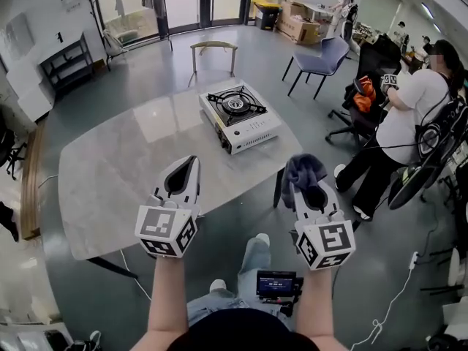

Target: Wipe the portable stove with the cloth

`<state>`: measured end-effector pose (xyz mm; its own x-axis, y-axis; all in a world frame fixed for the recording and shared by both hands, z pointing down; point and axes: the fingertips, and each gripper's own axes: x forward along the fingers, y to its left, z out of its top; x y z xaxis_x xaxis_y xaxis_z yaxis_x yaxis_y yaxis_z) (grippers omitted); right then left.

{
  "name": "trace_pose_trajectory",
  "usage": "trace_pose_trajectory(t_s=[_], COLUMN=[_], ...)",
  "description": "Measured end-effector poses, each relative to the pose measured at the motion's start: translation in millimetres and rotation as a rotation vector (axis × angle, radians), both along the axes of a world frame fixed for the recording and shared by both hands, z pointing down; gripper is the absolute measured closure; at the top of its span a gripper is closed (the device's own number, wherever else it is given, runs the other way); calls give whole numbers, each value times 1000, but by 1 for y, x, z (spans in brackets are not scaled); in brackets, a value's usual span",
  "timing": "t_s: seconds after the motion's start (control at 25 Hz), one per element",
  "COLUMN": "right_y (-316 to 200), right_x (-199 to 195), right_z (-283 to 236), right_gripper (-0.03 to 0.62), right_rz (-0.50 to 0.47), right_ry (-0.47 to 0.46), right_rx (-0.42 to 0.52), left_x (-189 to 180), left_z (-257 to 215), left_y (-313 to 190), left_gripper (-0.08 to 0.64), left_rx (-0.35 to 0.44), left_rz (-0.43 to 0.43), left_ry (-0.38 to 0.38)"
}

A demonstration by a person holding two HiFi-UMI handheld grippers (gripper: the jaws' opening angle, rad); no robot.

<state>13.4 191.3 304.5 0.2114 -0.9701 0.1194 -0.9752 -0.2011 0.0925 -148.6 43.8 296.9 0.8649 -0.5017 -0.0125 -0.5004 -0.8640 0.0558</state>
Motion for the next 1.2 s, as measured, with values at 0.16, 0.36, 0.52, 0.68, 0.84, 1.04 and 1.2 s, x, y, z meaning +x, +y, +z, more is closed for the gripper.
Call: trace_pose_trajectory(t_s=[0.16,0.36,0.52,0.68,0.84,1.04,1.2], right_y=[-34,-80,-119,-152,-184,-212,-229], right_x=[34,87,126,163,183,191,177], right_z=[5,10,18,27,33,51,65], right_gripper=[525,525,525,525,525,525,525], right_rz=[-21,-77,-141,-216,-295,-347,-408], right_ry=[-14,-39,-54,-57,-69,-125,-156], right_rx=[-3,5,-11,-43,-68,-91,-130], left_x=[27,71,105,134,145,146,133], left_z=[5,8,14,20,27,43,54], left_y=[-27,-57,-88,-115,-136,-148,-161], left_gripper=[561,561,561,561,561,561,561], left_rx=[0,13,6,0,-20,-50,-79], left_rz=[-25,-70,-130,-206,-281,-331,-381], left_ry=[-9,-31,-49,-55,-66,-114,-136])
